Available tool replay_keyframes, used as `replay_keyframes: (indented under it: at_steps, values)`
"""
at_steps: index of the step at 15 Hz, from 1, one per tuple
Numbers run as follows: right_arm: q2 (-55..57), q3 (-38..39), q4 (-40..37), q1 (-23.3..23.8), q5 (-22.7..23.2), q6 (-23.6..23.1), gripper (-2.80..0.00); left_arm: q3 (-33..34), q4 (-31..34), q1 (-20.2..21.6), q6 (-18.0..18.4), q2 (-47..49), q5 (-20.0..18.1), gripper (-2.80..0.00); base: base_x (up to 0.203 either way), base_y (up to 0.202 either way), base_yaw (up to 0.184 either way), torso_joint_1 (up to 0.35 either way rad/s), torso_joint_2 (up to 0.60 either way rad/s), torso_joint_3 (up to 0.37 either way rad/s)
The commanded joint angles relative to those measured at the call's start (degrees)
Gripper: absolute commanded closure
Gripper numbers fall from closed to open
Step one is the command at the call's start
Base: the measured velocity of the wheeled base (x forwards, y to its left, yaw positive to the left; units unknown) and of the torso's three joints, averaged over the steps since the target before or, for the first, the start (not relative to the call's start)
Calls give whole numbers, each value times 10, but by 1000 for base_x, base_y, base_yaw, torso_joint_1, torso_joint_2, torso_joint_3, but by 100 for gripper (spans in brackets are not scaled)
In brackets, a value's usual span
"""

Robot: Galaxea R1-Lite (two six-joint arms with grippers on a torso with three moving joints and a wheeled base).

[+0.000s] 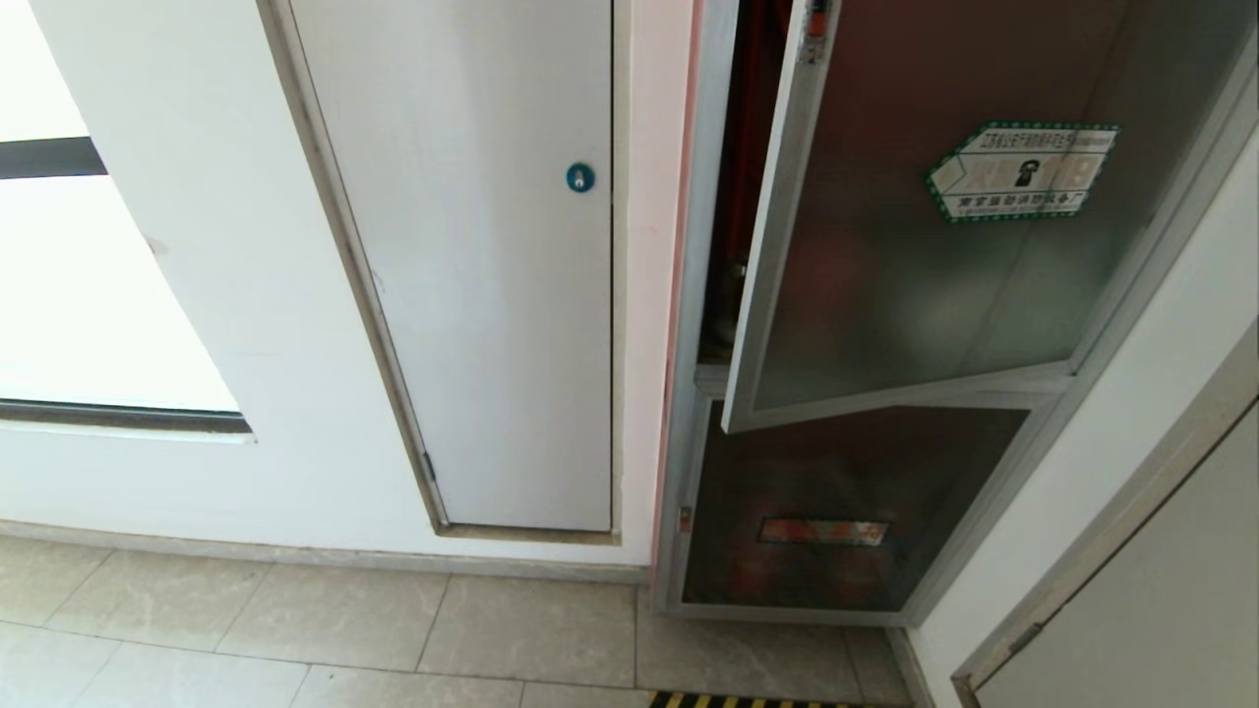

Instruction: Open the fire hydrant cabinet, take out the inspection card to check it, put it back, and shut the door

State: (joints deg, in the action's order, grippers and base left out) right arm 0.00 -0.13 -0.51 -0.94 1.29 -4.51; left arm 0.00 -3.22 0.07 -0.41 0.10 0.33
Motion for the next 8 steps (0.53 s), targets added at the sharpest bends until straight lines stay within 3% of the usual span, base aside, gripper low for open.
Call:
replay_keyframes:
  at_steps: [1,8]
  values:
    - [1,0,2,0,0,-1,0,11,0,0,0,1,0,0,0,0,0,0,0,0]
    - [1,0,2,0,1,-1,0,11,0,0,1,1,0,0,0,0,0,0,0,0]
